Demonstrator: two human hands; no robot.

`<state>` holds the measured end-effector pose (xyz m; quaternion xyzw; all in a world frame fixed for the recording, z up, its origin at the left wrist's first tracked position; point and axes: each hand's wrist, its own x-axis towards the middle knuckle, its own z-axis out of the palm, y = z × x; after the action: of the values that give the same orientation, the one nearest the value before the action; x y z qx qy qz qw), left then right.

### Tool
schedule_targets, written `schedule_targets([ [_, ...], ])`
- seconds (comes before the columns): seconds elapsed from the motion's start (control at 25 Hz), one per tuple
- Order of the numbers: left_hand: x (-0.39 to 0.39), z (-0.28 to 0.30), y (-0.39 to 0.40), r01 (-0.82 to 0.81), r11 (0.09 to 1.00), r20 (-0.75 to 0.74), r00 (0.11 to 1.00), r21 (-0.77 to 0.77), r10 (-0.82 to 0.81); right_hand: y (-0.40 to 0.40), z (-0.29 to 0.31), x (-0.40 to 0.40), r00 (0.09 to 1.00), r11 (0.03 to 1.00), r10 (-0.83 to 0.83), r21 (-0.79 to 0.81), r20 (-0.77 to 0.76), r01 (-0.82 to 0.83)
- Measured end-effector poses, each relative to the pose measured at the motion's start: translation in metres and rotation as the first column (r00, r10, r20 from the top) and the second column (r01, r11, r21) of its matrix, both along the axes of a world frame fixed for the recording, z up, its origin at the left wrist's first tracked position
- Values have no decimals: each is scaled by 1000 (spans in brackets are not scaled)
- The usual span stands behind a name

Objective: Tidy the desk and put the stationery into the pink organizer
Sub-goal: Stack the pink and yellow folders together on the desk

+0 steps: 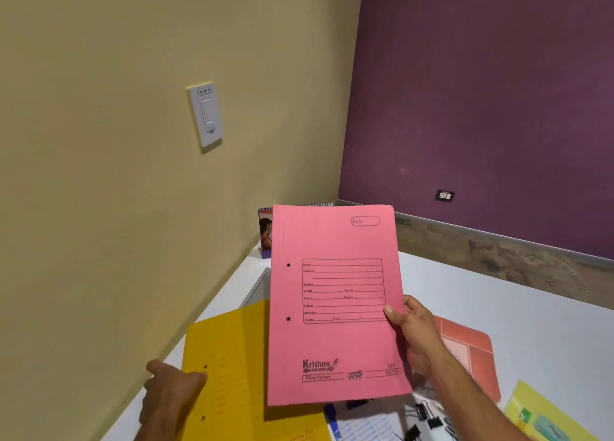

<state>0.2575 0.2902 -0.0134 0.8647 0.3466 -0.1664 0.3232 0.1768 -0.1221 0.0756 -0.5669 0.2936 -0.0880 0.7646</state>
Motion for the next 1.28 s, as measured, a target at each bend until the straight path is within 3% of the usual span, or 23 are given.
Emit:
schedule_targets([
  [0.4,-7,-19,4,-67,992,-33,997,-107,64,6,-15,-36,997,998,-49,27,-65,51],
  [0.56,-1,-2,2,88,983,170,984,-162,-60,13,-12,-41,997,999,-35,34,-64,38],
  [0.72,3,43,-11,221,878,387,921,-424,-44,20,-8,-49,998,997,-10,78,-55,15],
  [0.96,-15,106,-44,295,634,445,891,-715,88,29,1,-56,999,994,14,108,-45,-10],
  [1.16,-36,126,-81,380,491,469,880,-784,68,37,0,-57,999,996,-19,91,-40,23],
  [1.28,-48,130,-105,439,510,529,848,-740,37,37,1,-64,999,996,-40,83,-33,43],
])
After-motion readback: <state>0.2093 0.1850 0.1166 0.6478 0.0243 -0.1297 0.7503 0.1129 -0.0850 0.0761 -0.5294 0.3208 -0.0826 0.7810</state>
